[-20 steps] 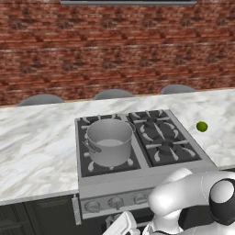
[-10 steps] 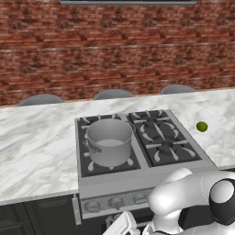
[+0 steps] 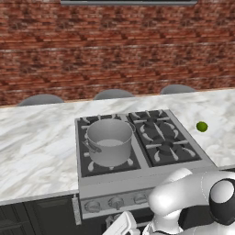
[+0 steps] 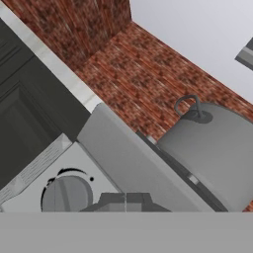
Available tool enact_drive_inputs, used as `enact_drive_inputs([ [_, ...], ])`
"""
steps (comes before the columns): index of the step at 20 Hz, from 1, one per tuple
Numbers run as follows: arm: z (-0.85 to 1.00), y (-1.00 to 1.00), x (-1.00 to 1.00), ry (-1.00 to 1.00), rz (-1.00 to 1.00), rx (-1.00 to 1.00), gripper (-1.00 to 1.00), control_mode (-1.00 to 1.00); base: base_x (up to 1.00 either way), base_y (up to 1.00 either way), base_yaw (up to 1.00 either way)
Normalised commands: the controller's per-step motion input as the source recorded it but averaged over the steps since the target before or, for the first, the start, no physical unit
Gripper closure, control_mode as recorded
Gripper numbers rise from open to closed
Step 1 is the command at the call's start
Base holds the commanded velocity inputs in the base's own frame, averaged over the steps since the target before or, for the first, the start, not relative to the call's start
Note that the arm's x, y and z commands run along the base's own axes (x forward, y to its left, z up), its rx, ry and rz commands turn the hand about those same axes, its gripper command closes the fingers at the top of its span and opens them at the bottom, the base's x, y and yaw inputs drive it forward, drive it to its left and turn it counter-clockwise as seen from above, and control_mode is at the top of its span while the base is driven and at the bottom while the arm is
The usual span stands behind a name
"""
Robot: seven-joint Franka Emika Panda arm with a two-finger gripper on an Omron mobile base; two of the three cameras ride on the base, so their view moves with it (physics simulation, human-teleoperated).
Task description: Turn on the burner for the pot on the stove. Wait thirty seconds for the pot to heat up. Then add the lime to the pot.
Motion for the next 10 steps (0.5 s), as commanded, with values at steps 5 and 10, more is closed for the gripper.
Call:
enact_drive_inputs([
  [5, 0.00, 0.00, 0.00, 0.00, 0.00, 0.00, 1.00, -1.00, 0.00, 0.00, 0.00],
  [10, 0.00, 0.00, 0.00, 0.00, 0.00, 0.00, 1.00, -1.00, 0.00, 0.00, 0.00],
])
